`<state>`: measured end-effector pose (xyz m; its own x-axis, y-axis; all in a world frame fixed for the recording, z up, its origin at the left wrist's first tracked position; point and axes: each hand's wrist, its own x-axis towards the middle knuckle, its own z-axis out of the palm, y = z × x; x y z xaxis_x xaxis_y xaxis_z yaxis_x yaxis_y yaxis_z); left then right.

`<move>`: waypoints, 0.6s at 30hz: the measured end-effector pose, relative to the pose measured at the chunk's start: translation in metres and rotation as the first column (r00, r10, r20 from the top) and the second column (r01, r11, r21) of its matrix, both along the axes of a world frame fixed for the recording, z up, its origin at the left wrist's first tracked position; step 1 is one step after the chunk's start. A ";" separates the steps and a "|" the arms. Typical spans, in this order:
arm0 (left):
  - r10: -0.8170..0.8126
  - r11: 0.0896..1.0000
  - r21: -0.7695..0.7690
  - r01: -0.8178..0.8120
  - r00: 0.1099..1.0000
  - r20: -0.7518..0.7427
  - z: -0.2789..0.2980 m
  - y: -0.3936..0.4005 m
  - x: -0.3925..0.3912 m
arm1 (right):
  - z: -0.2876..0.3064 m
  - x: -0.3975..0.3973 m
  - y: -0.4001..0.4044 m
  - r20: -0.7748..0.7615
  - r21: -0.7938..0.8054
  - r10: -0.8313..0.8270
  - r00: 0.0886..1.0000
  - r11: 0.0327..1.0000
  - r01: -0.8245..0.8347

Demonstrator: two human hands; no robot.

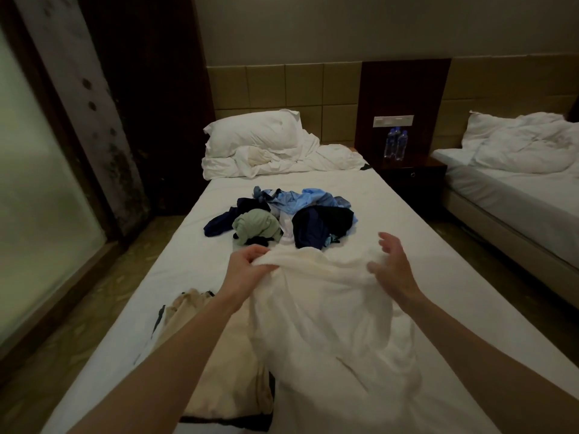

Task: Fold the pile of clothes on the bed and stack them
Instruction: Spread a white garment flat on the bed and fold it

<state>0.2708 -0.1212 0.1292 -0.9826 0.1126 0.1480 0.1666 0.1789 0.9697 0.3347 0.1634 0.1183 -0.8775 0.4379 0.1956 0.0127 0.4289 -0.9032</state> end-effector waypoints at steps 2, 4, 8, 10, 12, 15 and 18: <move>-0.069 0.993 -0.102 0.062 0.995 -0.070 0.013 0.006 0.001 | 0.004 -0.001 -0.020 -0.021 0.164 0.170 0.985 0.973 -0.164; -0.198 0.960 -0.226 0.165 0.971 -0.131 0.022 0.017 0.001 | 0.015 -0.003 -0.049 0.007 0.250 0.410 0.912 0.883 -0.398; -0.371 0.881 -0.375 0.288 0.912 -0.174 0.020 0.026 -0.004 | 0.032 -0.013 -0.080 0.162 0.475 0.508 0.846 0.711 -0.518; -0.376 0.856 -0.420 0.300 0.920 -0.110 0.014 0.019 -0.001 | 0.034 -0.015 -0.078 0.177 0.588 0.477 0.861 0.651 -0.481; -0.378 0.767 -0.552 0.328 0.926 0.025 -0.001 0.008 0.002 | 0.038 -0.013 -0.075 0.075 0.551 0.466 0.881 0.717 -0.427; -0.424 0.626 -0.655 0.423 0.890 0.169 -0.035 -0.002 0.005 | 0.057 -0.006 -0.075 -0.114 0.365 0.390 0.914 0.872 -0.327; -0.413 0.697 -0.553 0.458 0.886 0.213 -0.062 0.002 0.009 | 0.078 -0.003 -0.069 -0.159 0.273 0.334 0.929 0.919 -0.283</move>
